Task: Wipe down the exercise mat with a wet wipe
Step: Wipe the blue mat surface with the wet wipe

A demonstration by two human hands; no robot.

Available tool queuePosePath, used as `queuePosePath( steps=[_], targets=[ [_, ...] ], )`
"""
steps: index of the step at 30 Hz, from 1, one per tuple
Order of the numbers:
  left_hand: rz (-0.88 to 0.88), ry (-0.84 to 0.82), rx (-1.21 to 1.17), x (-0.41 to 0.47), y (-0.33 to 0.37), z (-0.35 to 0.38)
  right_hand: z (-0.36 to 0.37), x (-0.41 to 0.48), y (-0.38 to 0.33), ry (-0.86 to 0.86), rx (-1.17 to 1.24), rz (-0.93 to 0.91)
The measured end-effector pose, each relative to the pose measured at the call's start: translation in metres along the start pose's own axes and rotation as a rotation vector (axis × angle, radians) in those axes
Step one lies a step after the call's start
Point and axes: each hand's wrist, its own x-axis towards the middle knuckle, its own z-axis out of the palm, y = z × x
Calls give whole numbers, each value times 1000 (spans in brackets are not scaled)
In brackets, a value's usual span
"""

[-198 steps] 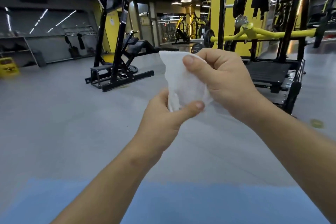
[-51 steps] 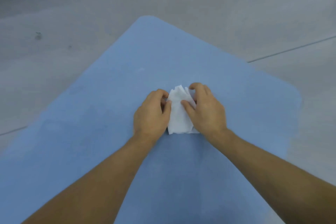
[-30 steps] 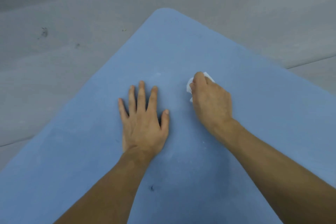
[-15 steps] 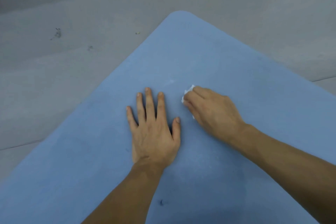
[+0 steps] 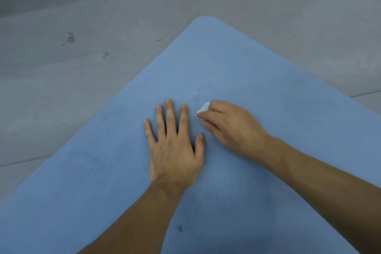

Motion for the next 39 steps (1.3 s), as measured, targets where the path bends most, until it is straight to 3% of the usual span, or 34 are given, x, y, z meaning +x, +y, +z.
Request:
queuePosePath(
  steps=[5, 10, 15, 19, 21, 31, 39],
  targets=[
    [1, -19, -14, 2, 0, 0, 2, -23, -6, 98, -200, 34],
    [-8, -46, -36, 4, -1, -5, 12, -17, -14, -73, -287, 151],
    [92, -50, -105, 5, -40, -12, 11, 27, -20, -107, -328, 290],
    [-128, 12, -95, 6, -87, -15, 23, 10, -50, -181, -278, 70],
    [-133, 33, -64, 6, -91, -13, 27, -9, -53, -215, -304, -38],
    [-97, 58, -47, 7, -94, -6, 22, 49, -29, -89, -295, 204],
    [-95, 29, -42, 6, -93, -11, 23, 10, -43, -180, -289, -58]
  ],
)
